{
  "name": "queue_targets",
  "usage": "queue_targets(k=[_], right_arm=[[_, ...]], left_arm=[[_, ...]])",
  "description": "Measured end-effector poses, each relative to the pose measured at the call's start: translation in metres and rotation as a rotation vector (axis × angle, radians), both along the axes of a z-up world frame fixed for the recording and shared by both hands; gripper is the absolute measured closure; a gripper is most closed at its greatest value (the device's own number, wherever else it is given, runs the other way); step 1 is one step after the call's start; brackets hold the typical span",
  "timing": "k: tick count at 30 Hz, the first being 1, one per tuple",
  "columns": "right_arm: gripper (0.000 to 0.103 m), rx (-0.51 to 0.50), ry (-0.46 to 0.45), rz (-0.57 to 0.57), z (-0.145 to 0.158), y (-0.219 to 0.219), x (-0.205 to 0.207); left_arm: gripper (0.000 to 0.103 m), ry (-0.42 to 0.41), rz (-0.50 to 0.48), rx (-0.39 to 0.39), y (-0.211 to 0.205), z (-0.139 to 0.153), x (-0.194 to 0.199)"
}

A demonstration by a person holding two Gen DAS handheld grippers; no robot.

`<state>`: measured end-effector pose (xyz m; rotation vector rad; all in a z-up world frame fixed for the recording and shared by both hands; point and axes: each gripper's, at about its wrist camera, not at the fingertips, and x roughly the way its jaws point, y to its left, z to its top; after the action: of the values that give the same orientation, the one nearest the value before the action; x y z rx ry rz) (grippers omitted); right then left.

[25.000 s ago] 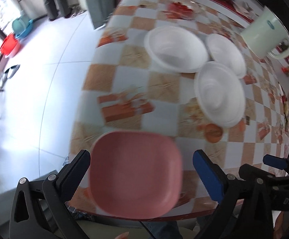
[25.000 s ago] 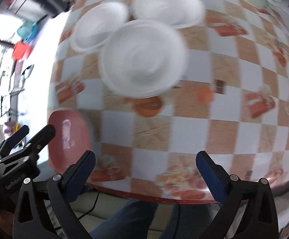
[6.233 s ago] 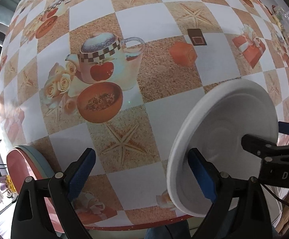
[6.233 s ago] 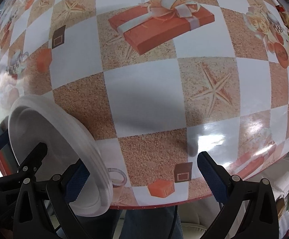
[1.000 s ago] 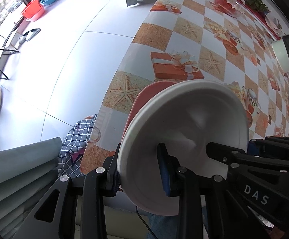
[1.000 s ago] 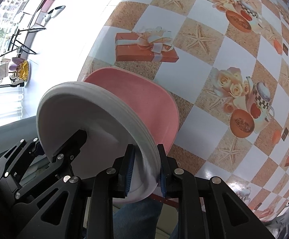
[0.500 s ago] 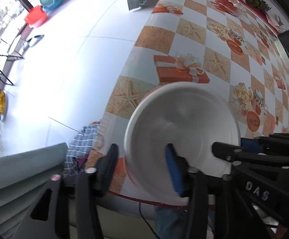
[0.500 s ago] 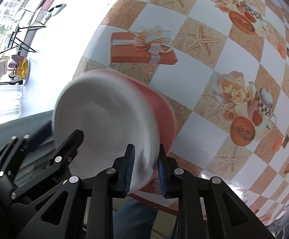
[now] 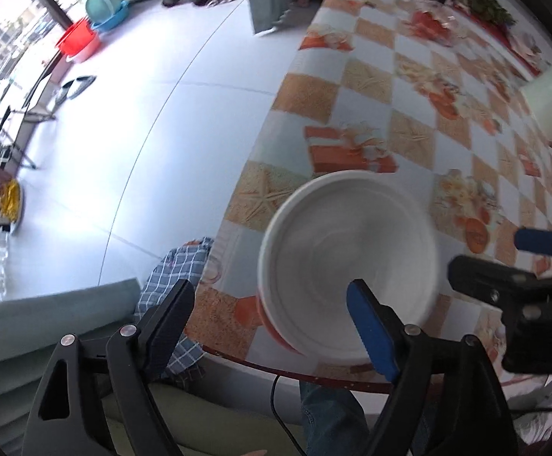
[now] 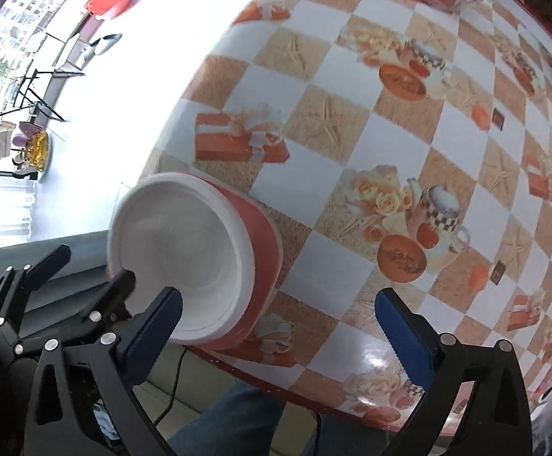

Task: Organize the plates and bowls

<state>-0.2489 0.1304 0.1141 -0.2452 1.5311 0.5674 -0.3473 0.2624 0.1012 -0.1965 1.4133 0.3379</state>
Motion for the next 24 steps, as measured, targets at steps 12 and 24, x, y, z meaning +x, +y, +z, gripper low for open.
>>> queue_targets(k=[12,24], right_arm=[[0.001,-0.007,-0.103,0.102,0.057,0.009,-0.018],[0.001,-0.013,-0.179,0.128,0.084,0.01,-0.034]], left_arm=[[0.018,-0.029,-0.102,0.034,-0.023,0.056,-0.009],[0.018,-0.026,-0.104,0.033,-0.031,0.085,-0.021]])
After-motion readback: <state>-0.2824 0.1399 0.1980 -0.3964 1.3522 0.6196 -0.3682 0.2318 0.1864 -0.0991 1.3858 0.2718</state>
